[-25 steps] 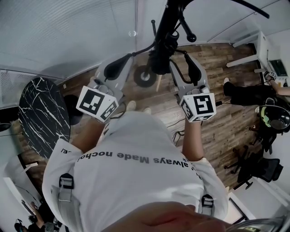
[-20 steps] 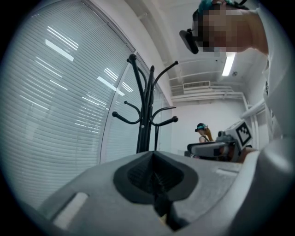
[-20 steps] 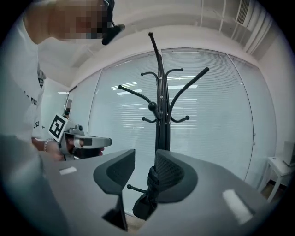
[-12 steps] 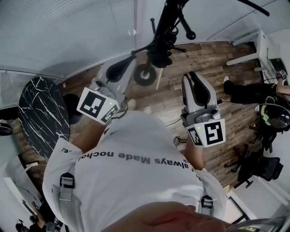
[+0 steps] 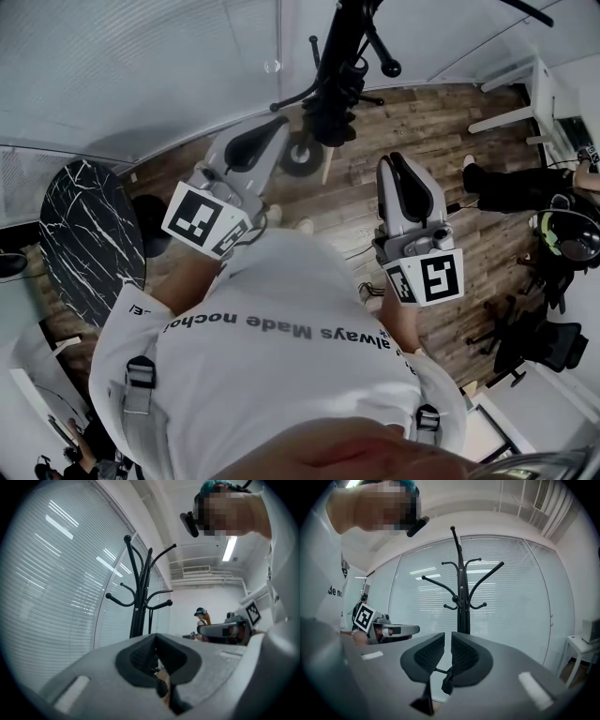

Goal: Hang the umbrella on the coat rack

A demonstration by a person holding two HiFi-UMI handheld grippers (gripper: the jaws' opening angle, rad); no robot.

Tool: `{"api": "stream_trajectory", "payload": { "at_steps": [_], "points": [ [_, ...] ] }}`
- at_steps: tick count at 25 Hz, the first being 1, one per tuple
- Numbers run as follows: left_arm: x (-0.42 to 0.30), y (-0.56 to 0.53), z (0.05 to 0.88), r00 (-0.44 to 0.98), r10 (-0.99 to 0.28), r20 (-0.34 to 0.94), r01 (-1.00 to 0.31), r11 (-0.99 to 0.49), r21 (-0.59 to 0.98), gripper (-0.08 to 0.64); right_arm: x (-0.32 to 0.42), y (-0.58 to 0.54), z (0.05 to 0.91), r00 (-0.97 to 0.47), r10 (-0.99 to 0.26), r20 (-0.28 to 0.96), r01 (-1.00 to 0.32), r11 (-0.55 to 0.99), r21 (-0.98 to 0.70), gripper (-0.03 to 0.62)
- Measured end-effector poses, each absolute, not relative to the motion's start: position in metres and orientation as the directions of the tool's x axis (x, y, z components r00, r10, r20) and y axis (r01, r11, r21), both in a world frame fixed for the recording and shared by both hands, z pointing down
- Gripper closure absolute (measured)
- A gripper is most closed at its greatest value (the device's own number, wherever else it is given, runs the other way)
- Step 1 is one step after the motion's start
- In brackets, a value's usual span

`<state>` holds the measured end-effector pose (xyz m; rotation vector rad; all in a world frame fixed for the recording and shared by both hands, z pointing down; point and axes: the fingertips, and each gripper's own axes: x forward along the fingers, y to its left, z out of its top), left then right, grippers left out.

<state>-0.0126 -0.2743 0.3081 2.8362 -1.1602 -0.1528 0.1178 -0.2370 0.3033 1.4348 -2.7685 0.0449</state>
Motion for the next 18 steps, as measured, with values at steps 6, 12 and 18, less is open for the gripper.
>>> {"api": "stream_trajectory", "payload": {
  "at_steps": [6, 12, 18],
  "points": [
    [-0.0075, -0.2675, 0.3117, 0.714, -0.697, -0.067, -0.690, -0.716, 0.104, 0.557, 0.1225, -0.2319, 0.3064, -0.569, -0.822, 0.028, -0.822, 0.569, -0.017, 0.548],
    [-0.0127, -0.2719, 0.3105, 0.714, -0.697, -0.067, -0.689, -0.716, 0.108, 0.557, 0.1186, -0.2374, 0.3075, -0.564, -0.825, 0.037, -0.825, 0.564, -0.021, 0.548],
    [-0.0098, -0.2721, 0.3085, 0.715, -0.695, -0.068, -0.687, -0.718, 0.111, 0.557, 0.1230, -0.2395, 0.3074, -0.559, -0.828, 0.040, -0.829, 0.559, -0.028, 0.548]
  ]
}}
